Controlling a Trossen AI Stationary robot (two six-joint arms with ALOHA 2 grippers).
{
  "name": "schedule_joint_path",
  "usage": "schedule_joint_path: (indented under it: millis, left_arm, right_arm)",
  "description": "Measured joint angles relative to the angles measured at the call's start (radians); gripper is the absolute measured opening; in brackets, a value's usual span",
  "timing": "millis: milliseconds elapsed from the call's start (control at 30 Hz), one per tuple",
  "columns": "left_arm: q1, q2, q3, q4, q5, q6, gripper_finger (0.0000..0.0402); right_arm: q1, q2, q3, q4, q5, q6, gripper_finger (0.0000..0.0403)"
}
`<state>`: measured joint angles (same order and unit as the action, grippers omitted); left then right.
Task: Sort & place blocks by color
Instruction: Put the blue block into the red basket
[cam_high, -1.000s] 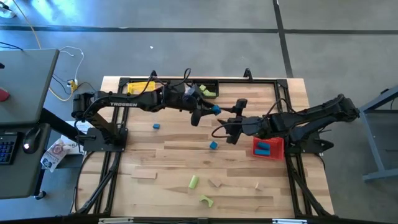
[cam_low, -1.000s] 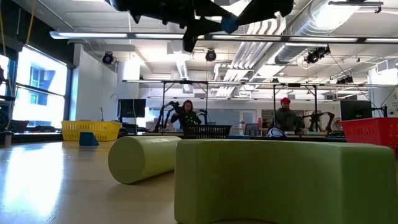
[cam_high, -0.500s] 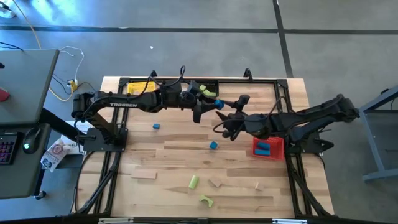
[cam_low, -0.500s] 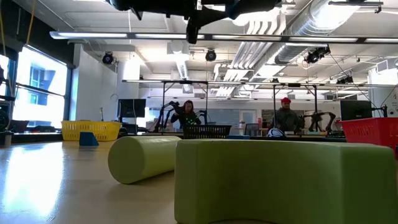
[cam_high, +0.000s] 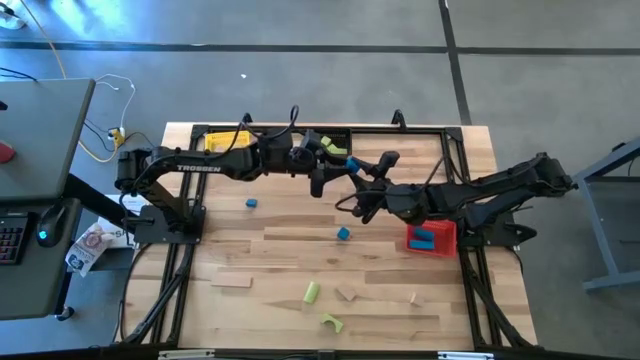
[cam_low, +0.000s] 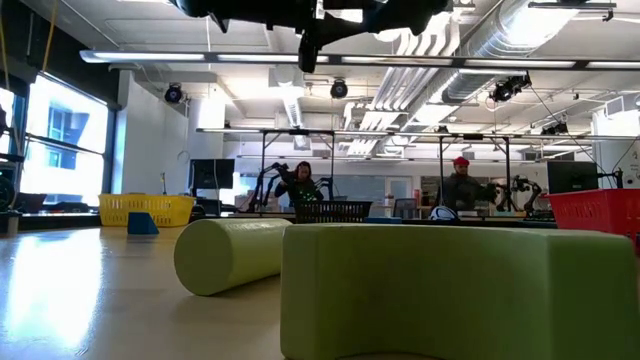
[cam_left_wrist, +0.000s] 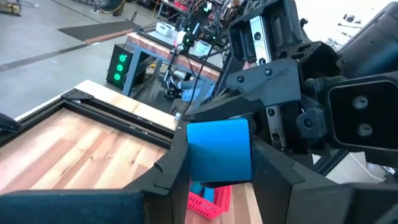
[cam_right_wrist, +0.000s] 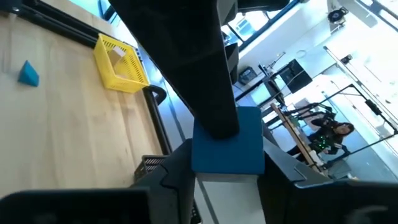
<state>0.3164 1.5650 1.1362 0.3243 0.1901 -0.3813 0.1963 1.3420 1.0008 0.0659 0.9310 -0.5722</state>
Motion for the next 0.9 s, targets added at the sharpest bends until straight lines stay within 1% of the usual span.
schedule_joint_path:
  millis: [167, 400, 567, 667, 800, 900]
  left_arm:
    - [0.006, 0.000, 0.002, -0.041, 0.014, 0.015, 0.0133]
    - [0.006, 0.000, 0.002, -0.070, 0.012, 0.037, 0.0157]
    - [0.007, 0.000, 0.001, -0.069, 0.010, 0.131, 0.0176]
    - [0.006, 0.000, 0.001, -0.069, 0.011, 0.151, 0.0189]
    - [0.006, 0.000, 0.001, -0.085, 0.007, 0.180, 0.0198]
    - [0.007, 0.000, 0.001, -0.114, 0.007, 0.213, 0.0199]
  right_arm:
    - [0.008, 0.002, -0.001, -0.018, 0.002, 0.021, 0.0105]
    - [0.008, 0.001, -0.001, -0.089, 0.006, 0.129, 0.0105]
    - [0.008, 0.001, -0.001, -0.161, 0.026, 0.210, 0.0105]
    - [0.008, 0.000, -0.001, -0.255, 0.022, 0.299, 0.0105]
    - [0.008, 0.000, -0.001, -0.433, 0.015, 0.479, 0.0105]
    - [0.008, 0.000, -0.001, -0.562, -0.031, 0.627, 0.0105]
